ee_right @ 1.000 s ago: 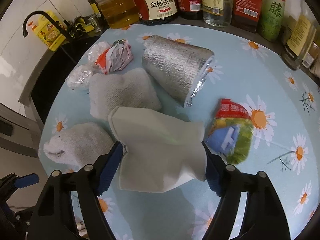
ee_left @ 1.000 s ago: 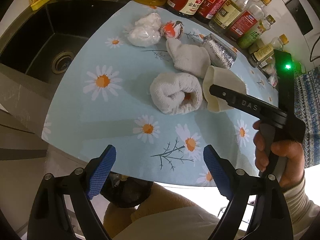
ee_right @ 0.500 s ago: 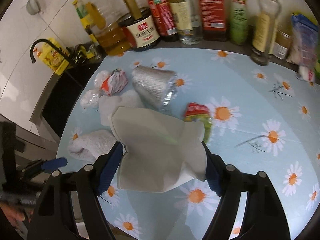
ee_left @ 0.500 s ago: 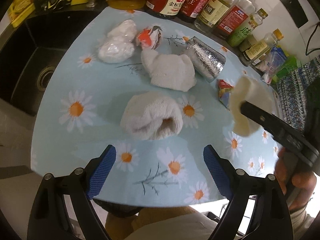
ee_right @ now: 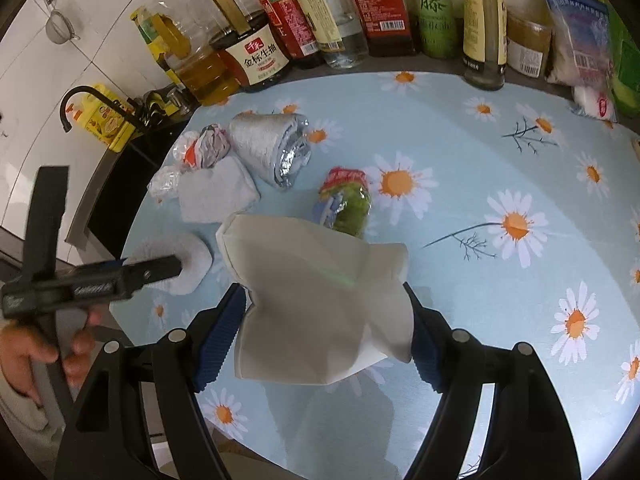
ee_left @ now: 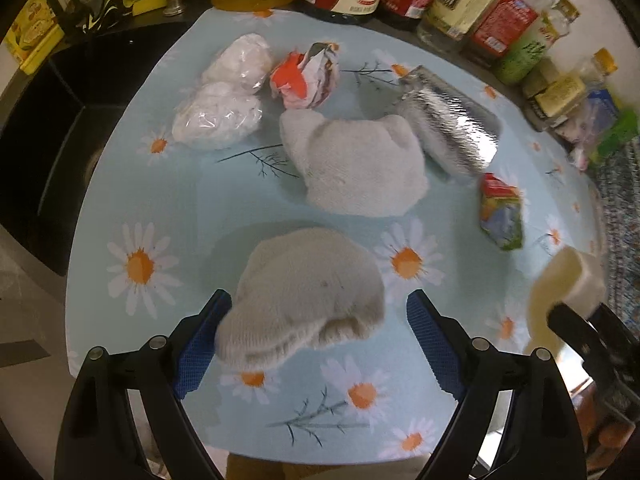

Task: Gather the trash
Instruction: 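Grasp the white tissue with the right tool while the left tool grasps the white cloth, then carry the tissue and cloth down over the trash bin with both tools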

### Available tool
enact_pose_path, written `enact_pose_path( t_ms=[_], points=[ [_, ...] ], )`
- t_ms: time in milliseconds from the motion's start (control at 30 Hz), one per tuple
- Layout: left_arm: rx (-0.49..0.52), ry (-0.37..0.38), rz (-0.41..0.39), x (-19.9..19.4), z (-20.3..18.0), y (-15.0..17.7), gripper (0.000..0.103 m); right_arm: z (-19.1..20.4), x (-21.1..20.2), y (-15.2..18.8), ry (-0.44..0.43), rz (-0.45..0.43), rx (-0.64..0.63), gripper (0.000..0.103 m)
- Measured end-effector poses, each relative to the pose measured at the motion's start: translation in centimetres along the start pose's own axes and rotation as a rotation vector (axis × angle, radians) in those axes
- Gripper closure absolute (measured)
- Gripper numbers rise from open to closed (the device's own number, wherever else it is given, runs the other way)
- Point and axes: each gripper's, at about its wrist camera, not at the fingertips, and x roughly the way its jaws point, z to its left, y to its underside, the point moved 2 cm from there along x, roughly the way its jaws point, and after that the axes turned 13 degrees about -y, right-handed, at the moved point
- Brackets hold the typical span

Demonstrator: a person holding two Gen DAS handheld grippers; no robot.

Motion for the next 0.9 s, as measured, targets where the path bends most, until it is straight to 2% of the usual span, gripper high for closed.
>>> enact_pose_path(
  t_ms=[33, 67, 100, 167, 300, 467, 633, 900],
  points=[
    [0.003, -0.01, -0.001, 0.2, -0.1, -0.1, 0.018, -0.2, 0.0, 0.1, -0.009, 0.002, 0.002, 0.028],
    [0.006, -0.022, -0.007, 0.4, -0.1, -0.1, 0.025, -0.4, 0.0, 0.2, -0.016, 0.004, 0.006, 0.028],
    [0.007, -0.027, -0.007, 0.5, -0.1, -0.1, 0.036, -0.5, 0.1, 0.2, -0.026, 0.006, 0.01, 0.028],
    [0.008, -0.027, 0.001, 0.8, -0.1, -0.2, 0.038, -0.6, 0.2, 0.4, -0.042, 0.011, 0.011, 0.028],
    [0.063, -0.028, -0.009, 1.0, -0.6, 0.2, 0.054, -0.6, 0.5, 0.9, -0.053, 0.022, 0.017, 0.028],
    [0.089, -0.008, -0.037, 0.5, -0.6, 0.7, 0.066, -0.3, 0.3, 1.8, -0.047, 0.019, 0.025, 0.028],
    [0.126, 0.024, -0.069, -0.4, 0.0, 1.2, 0.069, 0.4, -0.1, 2.4, -0.026, -0.008, 0.047, 0.028],
    [0.175, 0.131, -0.153, -3.3, 2.7, 2.7, 0.069, 3.8, -1.5, 4.0, 0.042, -0.081, 0.079, 0.028]
  ],
)
